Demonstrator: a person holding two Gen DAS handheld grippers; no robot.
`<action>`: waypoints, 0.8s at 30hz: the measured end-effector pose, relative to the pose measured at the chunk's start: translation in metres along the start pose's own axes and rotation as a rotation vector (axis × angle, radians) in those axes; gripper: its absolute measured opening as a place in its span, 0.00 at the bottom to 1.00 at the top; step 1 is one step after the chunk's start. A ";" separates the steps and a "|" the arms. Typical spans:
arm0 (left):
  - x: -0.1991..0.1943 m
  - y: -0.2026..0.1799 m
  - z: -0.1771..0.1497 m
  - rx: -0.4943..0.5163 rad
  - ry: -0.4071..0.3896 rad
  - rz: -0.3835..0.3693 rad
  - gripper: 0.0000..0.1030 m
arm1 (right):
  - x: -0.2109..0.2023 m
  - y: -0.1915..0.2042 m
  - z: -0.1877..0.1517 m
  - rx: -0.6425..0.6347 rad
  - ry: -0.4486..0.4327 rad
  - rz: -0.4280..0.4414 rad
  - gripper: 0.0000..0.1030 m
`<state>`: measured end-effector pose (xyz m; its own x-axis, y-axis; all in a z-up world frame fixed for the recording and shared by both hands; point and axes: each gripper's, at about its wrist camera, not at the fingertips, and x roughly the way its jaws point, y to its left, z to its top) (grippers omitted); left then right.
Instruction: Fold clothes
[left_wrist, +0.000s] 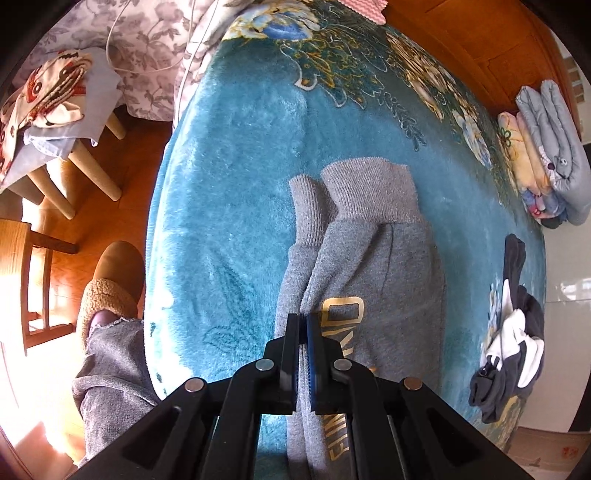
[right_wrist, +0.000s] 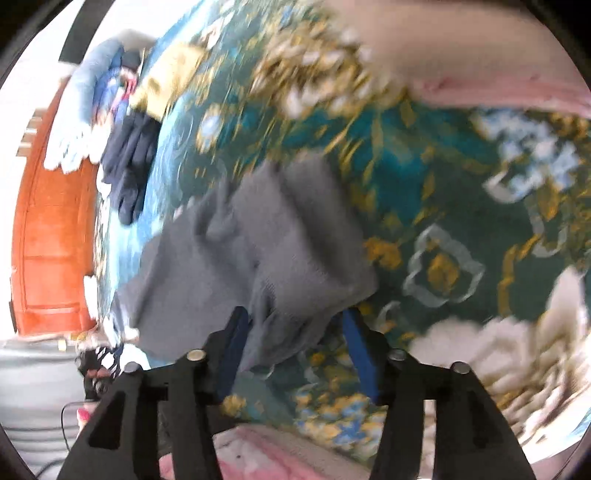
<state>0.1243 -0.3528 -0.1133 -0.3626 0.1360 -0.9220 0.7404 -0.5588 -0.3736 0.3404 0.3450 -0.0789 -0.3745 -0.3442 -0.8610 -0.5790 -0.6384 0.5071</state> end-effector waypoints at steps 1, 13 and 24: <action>-0.001 -0.001 -0.001 0.006 -0.002 0.004 0.04 | -0.002 -0.005 0.004 0.008 -0.014 -0.002 0.54; -0.002 -0.013 -0.006 0.060 -0.014 0.064 0.06 | 0.037 -0.049 -0.014 0.239 0.071 0.258 0.71; 0.000 -0.007 -0.004 0.021 -0.002 0.028 0.06 | 0.047 -0.037 -0.008 0.345 -0.076 0.260 0.43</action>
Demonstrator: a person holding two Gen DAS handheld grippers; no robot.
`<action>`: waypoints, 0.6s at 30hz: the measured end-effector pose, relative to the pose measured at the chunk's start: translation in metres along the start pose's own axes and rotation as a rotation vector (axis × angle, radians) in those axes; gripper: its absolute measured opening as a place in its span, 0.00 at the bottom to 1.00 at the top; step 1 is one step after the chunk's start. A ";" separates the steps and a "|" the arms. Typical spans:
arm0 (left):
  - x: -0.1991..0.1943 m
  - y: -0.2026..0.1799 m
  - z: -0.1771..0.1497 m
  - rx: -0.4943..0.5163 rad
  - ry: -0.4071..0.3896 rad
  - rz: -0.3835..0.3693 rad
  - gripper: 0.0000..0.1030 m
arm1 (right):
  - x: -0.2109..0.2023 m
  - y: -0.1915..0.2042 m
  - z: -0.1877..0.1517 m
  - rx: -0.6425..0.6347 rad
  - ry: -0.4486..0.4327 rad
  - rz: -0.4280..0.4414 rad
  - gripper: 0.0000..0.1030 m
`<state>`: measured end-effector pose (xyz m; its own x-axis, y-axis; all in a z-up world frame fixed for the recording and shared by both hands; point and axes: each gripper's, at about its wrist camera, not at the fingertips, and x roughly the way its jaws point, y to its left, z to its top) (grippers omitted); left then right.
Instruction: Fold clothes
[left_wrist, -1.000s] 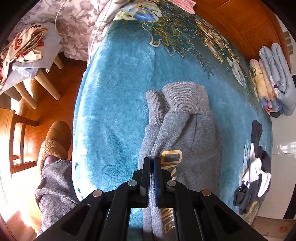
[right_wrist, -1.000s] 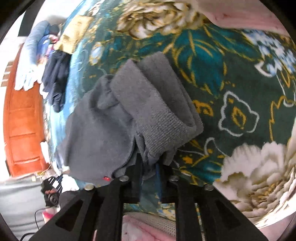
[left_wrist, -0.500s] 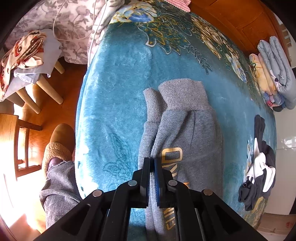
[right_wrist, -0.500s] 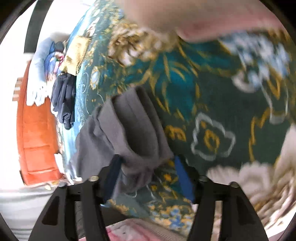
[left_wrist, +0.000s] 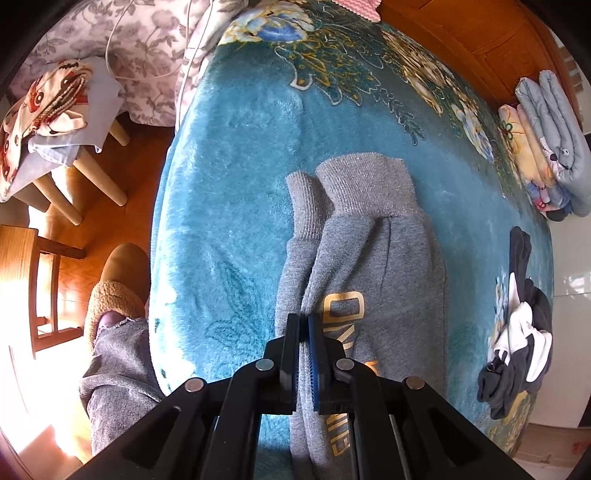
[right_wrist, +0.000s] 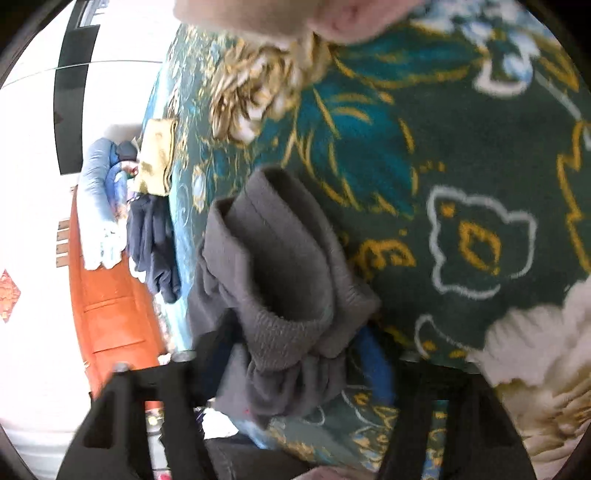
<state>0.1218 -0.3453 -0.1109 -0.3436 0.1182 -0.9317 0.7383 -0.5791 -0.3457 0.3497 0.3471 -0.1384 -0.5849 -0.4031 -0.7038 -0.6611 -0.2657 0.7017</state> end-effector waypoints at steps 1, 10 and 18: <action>0.000 0.000 0.000 0.002 0.002 -0.003 0.06 | 0.000 0.004 0.002 -0.009 -0.001 -0.031 0.38; 0.004 0.000 0.001 0.012 0.054 -0.086 0.07 | -0.043 0.075 0.017 -0.281 -0.125 -0.020 0.20; 0.012 0.014 0.005 -0.065 0.108 -0.176 0.07 | -0.016 0.026 0.024 -0.147 -0.060 -0.151 0.21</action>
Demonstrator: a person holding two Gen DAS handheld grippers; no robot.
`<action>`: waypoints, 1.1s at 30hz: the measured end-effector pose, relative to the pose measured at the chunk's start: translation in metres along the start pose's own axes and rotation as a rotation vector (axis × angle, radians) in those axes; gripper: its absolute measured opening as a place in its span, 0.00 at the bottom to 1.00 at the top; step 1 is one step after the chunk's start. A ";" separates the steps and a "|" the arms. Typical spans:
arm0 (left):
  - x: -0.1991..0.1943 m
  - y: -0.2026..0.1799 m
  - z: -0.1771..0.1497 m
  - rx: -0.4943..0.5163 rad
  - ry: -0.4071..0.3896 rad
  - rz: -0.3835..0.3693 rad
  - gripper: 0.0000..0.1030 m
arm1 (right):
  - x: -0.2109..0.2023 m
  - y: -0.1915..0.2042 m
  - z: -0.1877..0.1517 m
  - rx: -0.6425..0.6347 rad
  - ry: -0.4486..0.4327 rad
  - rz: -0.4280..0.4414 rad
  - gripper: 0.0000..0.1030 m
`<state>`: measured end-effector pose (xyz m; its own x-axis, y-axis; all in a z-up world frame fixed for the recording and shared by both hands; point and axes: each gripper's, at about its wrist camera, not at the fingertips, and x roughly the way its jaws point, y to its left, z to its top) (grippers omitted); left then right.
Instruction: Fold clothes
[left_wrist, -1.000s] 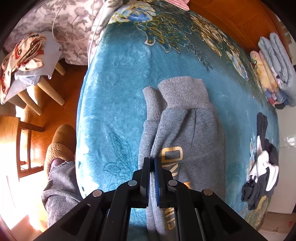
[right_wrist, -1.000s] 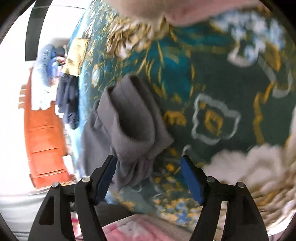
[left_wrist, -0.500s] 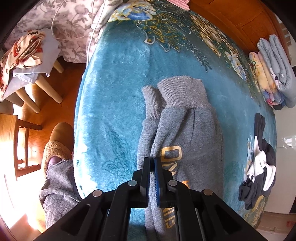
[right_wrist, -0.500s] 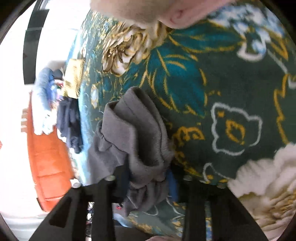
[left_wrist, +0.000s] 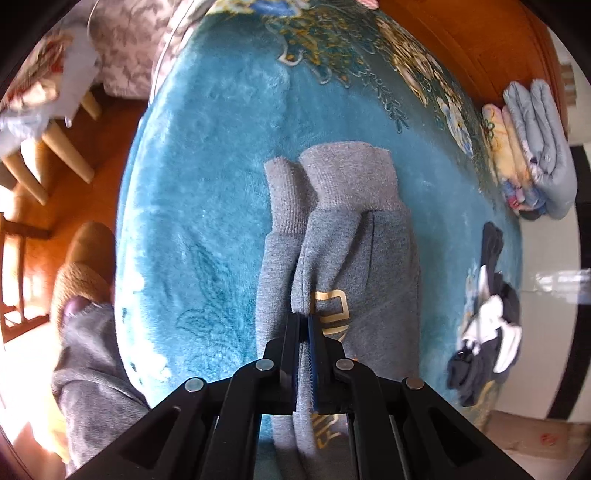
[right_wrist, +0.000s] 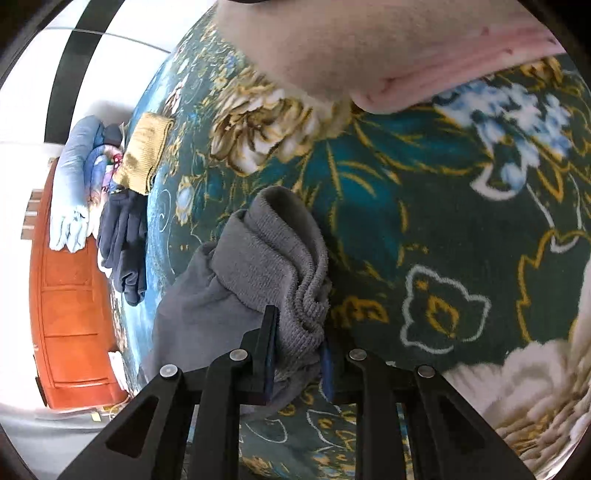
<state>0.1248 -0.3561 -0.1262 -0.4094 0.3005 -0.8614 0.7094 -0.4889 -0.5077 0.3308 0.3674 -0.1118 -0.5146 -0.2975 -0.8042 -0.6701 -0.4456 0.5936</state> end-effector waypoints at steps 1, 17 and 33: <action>0.001 0.002 0.001 -0.015 0.006 -0.011 0.07 | -0.002 0.005 0.002 -0.014 0.002 -0.005 0.21; 0.007 0.023 0.049 -0.073 0.013 -0.239 0.41 | -0.005 0.142 -0.012 -0.467 0.017 -0.076 0.45; 0.028 0.019 0.080 -0.085 0.009 -0.368 0.29 | 0.141 0.225 -0.094 -0.681 0.365 -0.061 0.49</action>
<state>0.0810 -0.4226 -0.1605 -0.6409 0.4504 -0.6216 0.5614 -0.2772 -0.7797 0.1577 0.1456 -0.0943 -0.1990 -0.4627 -0.8639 -0.1545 -0.8557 0.4939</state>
